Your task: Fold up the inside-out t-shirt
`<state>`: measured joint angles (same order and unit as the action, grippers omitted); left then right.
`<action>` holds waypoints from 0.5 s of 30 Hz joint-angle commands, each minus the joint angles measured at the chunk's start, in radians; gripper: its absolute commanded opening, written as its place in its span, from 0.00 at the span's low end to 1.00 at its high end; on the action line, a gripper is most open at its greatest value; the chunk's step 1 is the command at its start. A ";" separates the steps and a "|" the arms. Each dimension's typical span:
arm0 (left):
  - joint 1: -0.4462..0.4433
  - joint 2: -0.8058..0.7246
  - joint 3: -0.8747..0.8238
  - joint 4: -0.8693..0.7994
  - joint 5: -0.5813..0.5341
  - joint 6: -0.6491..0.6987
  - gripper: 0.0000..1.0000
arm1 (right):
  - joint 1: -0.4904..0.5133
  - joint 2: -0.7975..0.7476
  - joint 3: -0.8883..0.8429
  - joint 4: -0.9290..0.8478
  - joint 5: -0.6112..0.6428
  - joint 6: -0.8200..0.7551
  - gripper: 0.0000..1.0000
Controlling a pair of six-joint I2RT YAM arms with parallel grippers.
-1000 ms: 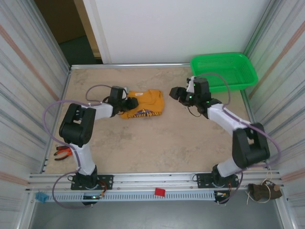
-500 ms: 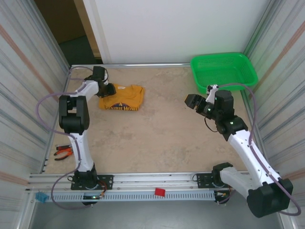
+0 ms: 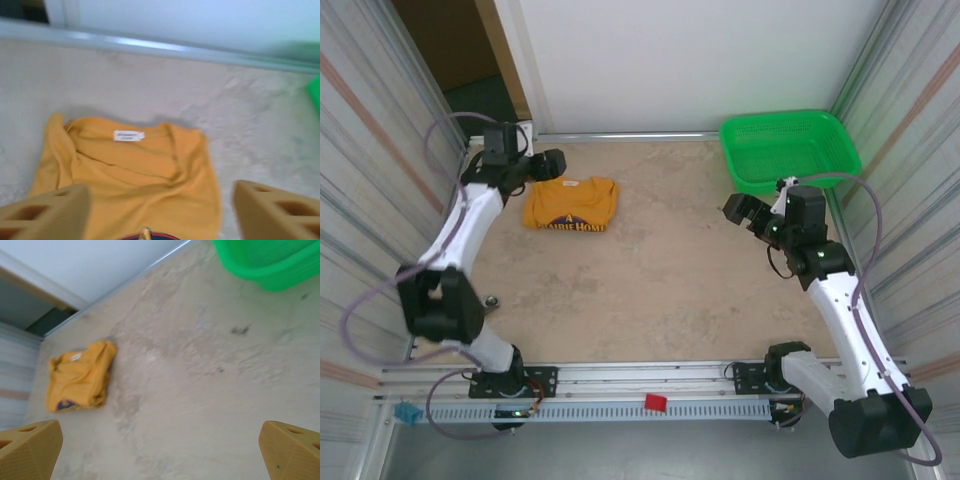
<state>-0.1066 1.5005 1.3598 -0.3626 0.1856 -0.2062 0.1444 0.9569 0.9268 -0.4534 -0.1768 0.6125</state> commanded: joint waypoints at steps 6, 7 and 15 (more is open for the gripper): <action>-0.093 -0.406 -0.594 0.521 -0.227 0.153 0.99 | -0.008 0.049 -0.209 0.358 0.485 -0.289 0.99; -0.100 -0.436 -0.662 0.577 -0.261 0.173 0.99 | -0.009 0.064 -0.231 0.392 0.527 -0.330 0.99; -0.077 -0.295 -0.924 0.849 -0.465 0.222 0.99 | -0.034 0.297 -0.356 0.702 0.565 -0.482 0.99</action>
<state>-0.1993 1.1442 0.4793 0.2665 -0.1799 -0.0460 0.1177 1.1801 0.6029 0.0368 0.3481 0.2409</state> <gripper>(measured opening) 0.987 0.990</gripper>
